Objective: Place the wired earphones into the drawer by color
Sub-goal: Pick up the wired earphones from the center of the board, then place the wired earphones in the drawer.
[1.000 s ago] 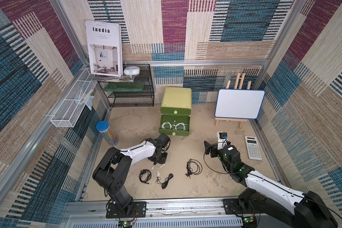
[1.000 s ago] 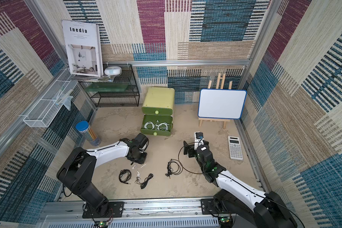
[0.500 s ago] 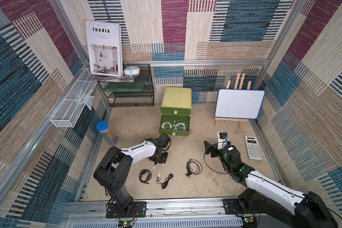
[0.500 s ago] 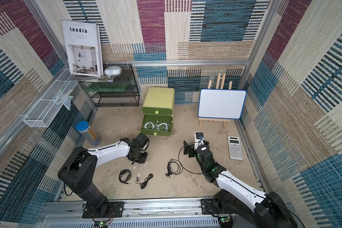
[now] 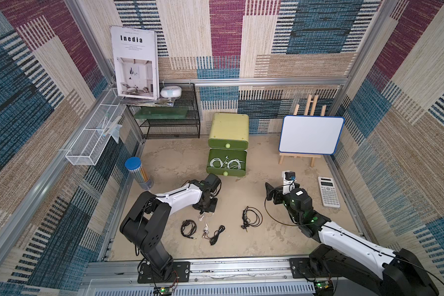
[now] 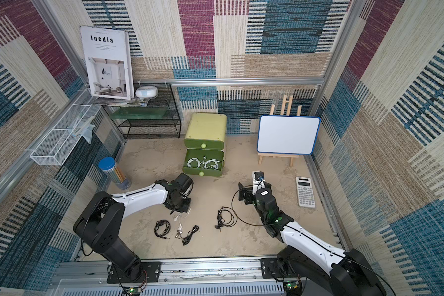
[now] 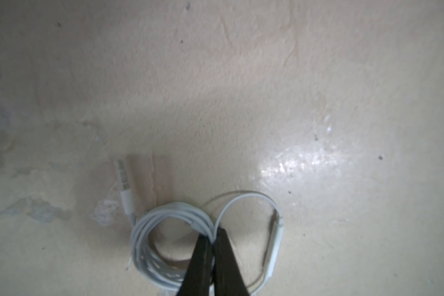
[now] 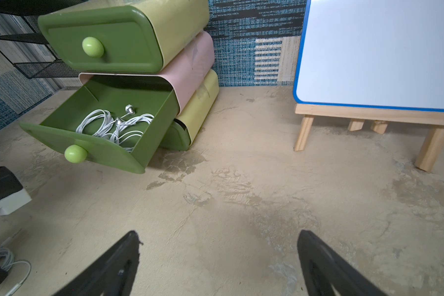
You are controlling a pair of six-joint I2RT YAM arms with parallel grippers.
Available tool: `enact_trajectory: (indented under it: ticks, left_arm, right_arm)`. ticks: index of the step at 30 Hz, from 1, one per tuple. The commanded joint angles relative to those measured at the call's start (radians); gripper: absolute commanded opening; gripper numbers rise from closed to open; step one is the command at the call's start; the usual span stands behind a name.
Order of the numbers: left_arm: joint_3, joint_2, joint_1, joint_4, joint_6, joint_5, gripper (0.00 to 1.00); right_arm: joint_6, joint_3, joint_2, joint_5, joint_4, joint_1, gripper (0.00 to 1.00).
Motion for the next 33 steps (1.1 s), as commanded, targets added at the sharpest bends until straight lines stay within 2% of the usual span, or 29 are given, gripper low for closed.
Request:
enact_trajectory:
  ticks: [1,12,25,33]
  left_arm:
    - [-0.001,-0.023,0.002,-0.017,-0.006,-0.017,0.03]
    - [-0.016,-0.168,0.002,-0.023,-0.027,-0.059,0.00]
    - [-0.026,-0.474,0.002,0.010,-0.049,-0.108,0.00]
    - [0.022,-0.545,0.002,0.081,-0.044,-0.118,0.00]
  right_arm:
    - [0.004,-0.005,-0.003,0.010,0.028,0.001,0.99]
    - [0.006,-0.005,-0.005,0.013,0.028,0.001,0.99]
    - [0.006,-0.008,-0.011,0.013,0.029,0.001,0.99]
    - [0.006,-0.010,-0.018,0.017,0.030,0.001,0.99]
